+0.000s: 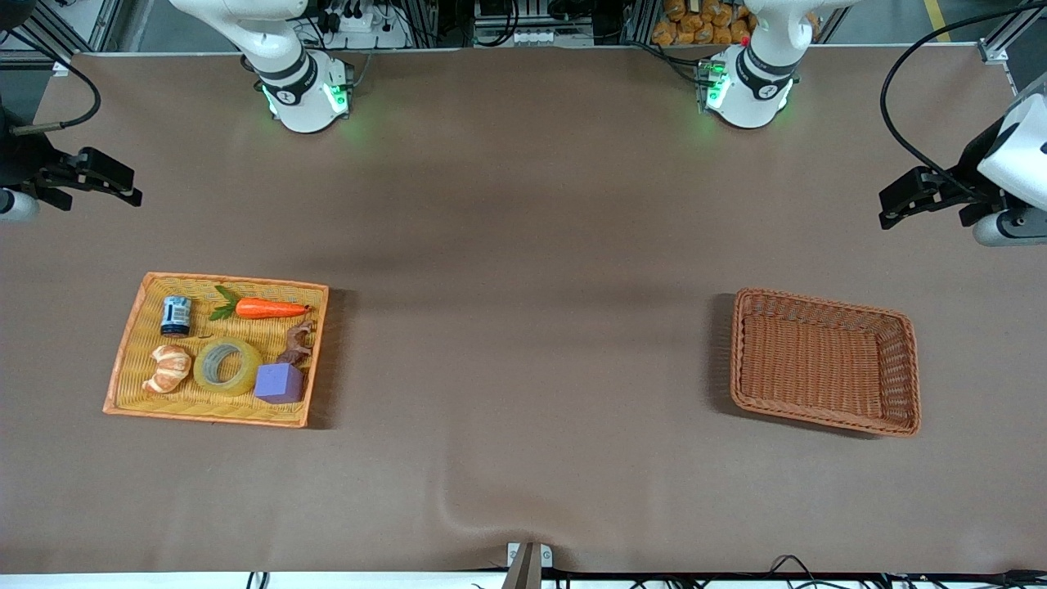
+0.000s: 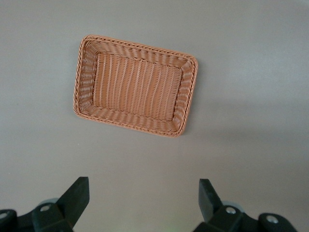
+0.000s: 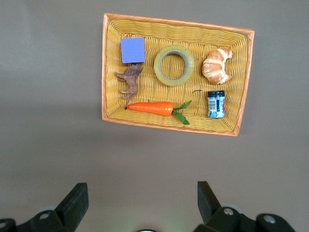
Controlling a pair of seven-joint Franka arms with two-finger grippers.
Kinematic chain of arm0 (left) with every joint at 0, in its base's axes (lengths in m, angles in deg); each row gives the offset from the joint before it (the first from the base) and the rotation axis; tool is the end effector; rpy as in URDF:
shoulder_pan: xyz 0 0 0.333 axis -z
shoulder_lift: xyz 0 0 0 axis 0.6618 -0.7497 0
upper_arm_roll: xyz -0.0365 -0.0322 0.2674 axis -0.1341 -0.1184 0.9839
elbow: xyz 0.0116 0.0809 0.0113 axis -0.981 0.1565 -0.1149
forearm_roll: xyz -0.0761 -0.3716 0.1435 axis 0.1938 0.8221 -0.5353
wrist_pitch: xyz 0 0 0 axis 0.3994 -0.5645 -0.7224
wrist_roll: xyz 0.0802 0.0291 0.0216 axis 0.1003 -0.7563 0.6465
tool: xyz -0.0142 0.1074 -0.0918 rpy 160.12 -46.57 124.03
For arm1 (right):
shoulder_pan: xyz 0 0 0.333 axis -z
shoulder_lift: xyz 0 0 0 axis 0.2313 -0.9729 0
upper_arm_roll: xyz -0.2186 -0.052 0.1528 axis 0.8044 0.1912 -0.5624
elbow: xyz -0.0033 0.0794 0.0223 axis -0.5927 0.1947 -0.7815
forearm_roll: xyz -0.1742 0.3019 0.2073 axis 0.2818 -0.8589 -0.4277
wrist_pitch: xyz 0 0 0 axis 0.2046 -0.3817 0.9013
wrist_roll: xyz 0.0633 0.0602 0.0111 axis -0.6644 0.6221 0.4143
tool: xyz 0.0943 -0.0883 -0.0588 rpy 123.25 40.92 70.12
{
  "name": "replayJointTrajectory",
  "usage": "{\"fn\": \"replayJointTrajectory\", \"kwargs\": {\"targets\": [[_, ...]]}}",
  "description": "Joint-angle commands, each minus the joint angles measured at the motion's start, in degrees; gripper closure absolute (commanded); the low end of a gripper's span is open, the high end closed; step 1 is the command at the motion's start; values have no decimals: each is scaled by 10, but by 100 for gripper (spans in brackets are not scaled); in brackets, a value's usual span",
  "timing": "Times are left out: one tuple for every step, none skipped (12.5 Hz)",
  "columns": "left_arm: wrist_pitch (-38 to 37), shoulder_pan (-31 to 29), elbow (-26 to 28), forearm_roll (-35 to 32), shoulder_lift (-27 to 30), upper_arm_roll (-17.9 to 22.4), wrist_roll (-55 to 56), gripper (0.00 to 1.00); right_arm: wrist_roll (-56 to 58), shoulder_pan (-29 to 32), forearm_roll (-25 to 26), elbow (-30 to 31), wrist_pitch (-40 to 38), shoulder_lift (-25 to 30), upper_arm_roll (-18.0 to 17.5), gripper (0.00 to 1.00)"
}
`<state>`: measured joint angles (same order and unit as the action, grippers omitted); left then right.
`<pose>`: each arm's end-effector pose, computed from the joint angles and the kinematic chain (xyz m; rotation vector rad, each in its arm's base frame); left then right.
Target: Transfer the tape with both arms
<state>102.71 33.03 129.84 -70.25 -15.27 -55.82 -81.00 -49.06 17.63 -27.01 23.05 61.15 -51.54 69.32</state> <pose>0.5763 -0.0596 0.5693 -3.0998 -0.0272 0.0168 0.5384 -0.0214 0.5368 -3.1161 -0.0630 0.1071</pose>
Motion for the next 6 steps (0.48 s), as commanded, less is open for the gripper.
{"fn": "replayJointTrajectory", "kwargs": {"targets": [[-3, 3, -7, -6, -3, -2, 0, 0, -6, -3, 9, 1, -1, 8, 0, 0], [-3, 3, -7, -6, -4, -2, 0, 0, -6, -3, 9, 1, -1, 8, -1, 0], [-3, 2, -7, -6, -5, -1, 0, 0, -6, -3, 9, 1, -1, 8, -1, 0], [-3, 1, -7, -5, -5, 0, 0, 0, -6, -3, 9, 1, -1, 8, -1, 0], [-2, 0, -7, -5, -6, 0, 0, 0, -6, -3, 9, 1, -1, 7, -1, 0], [-2, -1, -7, -4, -7, 0, -1, 0, -6, -3, 9, 1, 0, 6, 0, 0]]}}
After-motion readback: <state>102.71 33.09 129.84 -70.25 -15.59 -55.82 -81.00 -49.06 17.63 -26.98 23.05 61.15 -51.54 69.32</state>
